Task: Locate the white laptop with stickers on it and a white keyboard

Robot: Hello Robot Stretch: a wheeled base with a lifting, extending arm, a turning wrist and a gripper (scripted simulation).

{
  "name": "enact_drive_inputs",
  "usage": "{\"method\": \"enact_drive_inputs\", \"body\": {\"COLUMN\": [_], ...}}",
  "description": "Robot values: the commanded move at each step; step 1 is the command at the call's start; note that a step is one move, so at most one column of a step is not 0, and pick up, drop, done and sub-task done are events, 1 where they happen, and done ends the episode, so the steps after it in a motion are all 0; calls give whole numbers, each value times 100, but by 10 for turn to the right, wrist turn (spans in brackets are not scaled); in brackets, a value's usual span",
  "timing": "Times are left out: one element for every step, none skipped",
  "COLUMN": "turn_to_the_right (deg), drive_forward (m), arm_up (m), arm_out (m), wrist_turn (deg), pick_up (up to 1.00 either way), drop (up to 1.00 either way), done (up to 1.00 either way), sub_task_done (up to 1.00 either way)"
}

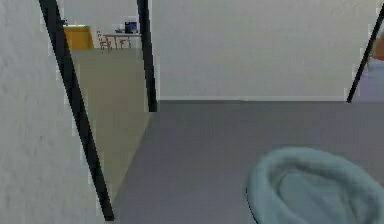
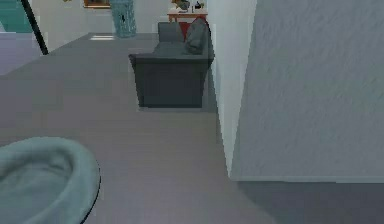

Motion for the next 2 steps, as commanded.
{"method": "enact_drive_inputs", "body": {"turn_to_the_right": [0, 0], "drive_forward": [100, 55], "arm_up": [0, 0], "arm_out": [0, 0], "wrist_turn": [0, 0], "pick_up": [0, 0], "drop": [0, 0], "done": [0, 0], "sub_task_done": [0, 0]}}
